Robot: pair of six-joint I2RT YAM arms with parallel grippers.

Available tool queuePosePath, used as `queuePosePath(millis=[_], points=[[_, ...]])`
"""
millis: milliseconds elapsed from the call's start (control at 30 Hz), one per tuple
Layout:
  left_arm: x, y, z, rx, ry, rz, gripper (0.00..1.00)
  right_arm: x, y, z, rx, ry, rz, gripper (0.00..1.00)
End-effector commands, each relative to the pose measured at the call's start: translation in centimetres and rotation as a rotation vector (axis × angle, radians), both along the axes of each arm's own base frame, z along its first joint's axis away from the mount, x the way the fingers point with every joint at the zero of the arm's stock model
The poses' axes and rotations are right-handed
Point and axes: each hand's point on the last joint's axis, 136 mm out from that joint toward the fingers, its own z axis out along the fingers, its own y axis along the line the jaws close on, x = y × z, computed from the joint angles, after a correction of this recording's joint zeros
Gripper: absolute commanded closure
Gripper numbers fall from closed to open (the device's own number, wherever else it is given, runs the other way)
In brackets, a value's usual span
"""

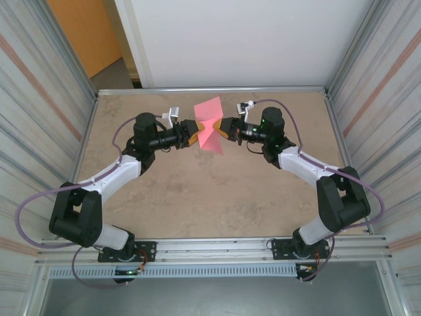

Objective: Fold a paper plane with a square sheet of paper (pick it up from the middle)
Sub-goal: Turn over the paper at the center of the table.

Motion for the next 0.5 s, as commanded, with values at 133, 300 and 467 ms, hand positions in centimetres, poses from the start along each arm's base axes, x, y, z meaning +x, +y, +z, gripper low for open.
queuePosePath(millis=[133,300,467], points=[[0.0,0.0,1.0,-0.001,-0.051,-0.008,0.71,0.2,-0.5,-0.6,-0.018,0.011,-0.013,0.84],[0.2,0.1,0.7,0.018,-0.045,-0.004,0.80,0.1,-1.0,-1.5,-0.071,0.023,-0.035,0.79],[0.4,0.1,0.3,0.048,-0.050,-0.003,0.84,0.2,-1.9,-2.5,-0.117,0.054,-0.068,0.72]])
